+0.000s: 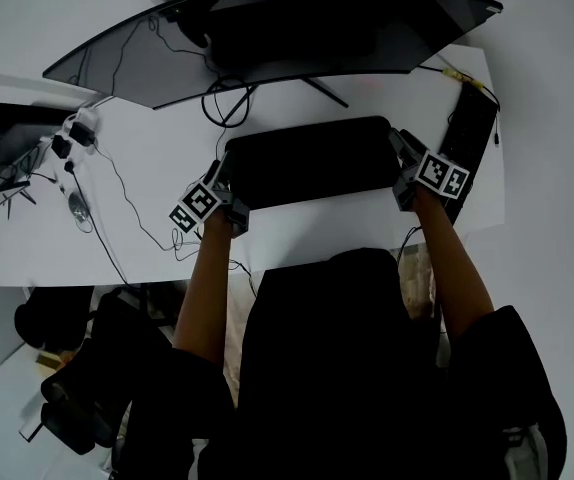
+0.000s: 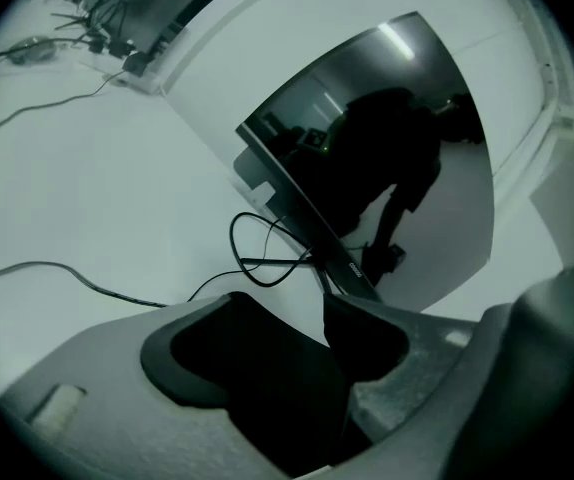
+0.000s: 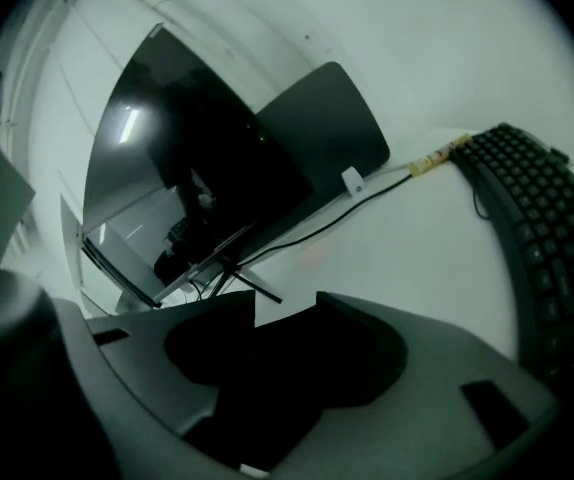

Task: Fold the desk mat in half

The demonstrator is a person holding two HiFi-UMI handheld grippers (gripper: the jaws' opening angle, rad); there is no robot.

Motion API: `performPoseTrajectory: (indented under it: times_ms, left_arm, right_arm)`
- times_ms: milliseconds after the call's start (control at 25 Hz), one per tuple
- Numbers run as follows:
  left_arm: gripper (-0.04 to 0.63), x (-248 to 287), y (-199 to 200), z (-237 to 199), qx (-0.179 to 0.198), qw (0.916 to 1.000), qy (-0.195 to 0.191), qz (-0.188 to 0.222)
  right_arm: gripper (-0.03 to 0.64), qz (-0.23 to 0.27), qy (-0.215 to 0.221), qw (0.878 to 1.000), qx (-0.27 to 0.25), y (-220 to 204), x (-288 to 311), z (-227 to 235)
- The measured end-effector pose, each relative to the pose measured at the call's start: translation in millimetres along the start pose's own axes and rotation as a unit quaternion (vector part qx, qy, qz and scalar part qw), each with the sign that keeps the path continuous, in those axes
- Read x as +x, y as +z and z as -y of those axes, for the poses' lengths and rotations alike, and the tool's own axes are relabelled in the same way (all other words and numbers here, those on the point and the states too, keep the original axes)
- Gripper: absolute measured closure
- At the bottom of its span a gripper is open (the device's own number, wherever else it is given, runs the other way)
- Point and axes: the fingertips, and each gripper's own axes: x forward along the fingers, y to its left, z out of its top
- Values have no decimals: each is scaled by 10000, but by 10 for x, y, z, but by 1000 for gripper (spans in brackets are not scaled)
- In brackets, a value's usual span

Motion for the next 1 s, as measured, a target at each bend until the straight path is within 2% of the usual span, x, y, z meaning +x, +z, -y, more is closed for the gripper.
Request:
performPoseTrajectory:
  times_ms: [80, 200, 360, 600, 800, 920, 1000]
  left_arm:
    - [325, -166, 20, 145, 294, 9994, -128, 137]
    - [325, -489, 80, 356, 992, 9933, -200, 557]
    - [325, -951, -5, 660, 1654, 9817, -411, 854]
    - [333, -1716, -282, 1043, 2410, 9600, -858, 1141]
    - [336, -2258, -567, 1254, 3015, 9362, -1200, 1349]
    - [353, -2475, -828, 1326, 3045, 9331, -1415, 1291]
    - [424, -2593, -996, 1346, 3007, 9333, -1525, 1238]
  right_arm:
    - [446, 94, -62, 9983, -573, 12, -168, -136]
    - [446, 196, -102, 9896, -1424, -7, -441, -397]
    - [446, 386, 66, 9791, -1995, -96, -870, -833]
    - [448, 492, -11, 9802, -1917, -518, -1341, -1154]
    - [449, 423, 62, 9835, -1759, -977, -1689, -1380]
    - [456, 429, 195, 9836, -1739, -1204, -1904, -1492]
    - [475, 455, 285, 9830, -1756, -1311, -2033, -1582]
